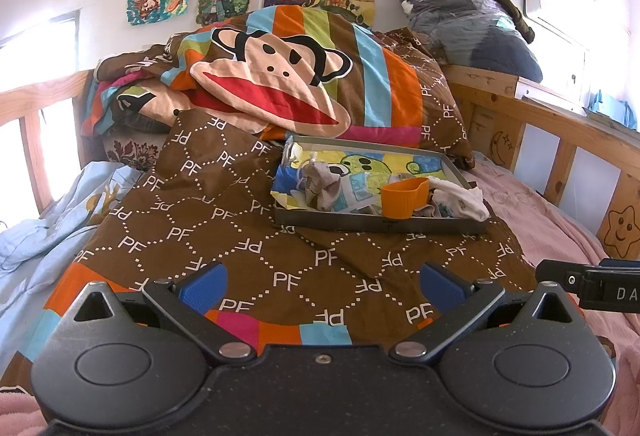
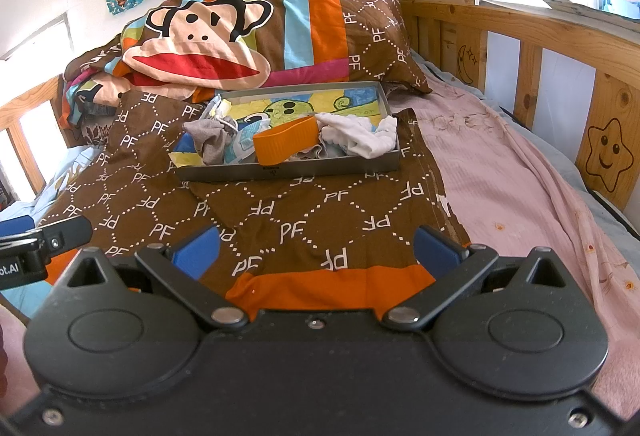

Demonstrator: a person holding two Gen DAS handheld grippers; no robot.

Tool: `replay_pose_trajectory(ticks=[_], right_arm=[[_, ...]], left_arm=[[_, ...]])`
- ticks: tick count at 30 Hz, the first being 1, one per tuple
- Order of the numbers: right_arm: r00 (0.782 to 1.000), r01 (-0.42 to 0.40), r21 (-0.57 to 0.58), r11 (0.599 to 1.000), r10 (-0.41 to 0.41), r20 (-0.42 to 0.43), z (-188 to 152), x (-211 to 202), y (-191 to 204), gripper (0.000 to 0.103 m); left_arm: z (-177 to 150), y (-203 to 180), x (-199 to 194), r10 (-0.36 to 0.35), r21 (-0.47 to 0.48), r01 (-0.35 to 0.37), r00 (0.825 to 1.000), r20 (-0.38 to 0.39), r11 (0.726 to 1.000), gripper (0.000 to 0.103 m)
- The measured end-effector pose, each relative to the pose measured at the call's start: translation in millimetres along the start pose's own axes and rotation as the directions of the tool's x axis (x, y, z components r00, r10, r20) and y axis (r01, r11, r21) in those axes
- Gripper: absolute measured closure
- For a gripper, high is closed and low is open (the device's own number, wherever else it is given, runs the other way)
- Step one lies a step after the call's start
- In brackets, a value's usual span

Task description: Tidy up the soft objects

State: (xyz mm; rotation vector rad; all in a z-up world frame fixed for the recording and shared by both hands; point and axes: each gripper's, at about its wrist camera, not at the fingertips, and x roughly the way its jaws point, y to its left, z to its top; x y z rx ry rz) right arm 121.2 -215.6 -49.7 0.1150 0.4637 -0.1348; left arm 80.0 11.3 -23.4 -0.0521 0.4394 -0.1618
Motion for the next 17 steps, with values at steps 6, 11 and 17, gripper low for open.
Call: replay_pose_trajectory(ticks=[6,11,17], right_arm=[[1.0,0.0,0.0,1.0,0.0,0.0,0.1,-0.2,0.2,0.0],[1.0,0.0,0.0,1.0,0.0,-0.001,0.4,0.3,0.5,0.0],[1.0,0.0,0.0,1.0,0.0,-0.001,-0.7,-0.3,0.7,0.0]], left_arm=[[0.2,-1.5,-0.1,0.002,0.001,-0.002,1.0,0.0,1.0,0.001],[0.2,-1.5,0.1,0.003,0.001,-0.003,1.0,-0.002,1.0,0.001],[0.2,-1.6,0.1,0.004,0.002,-0.004,1.0,-0.002,1.0,0.001]])
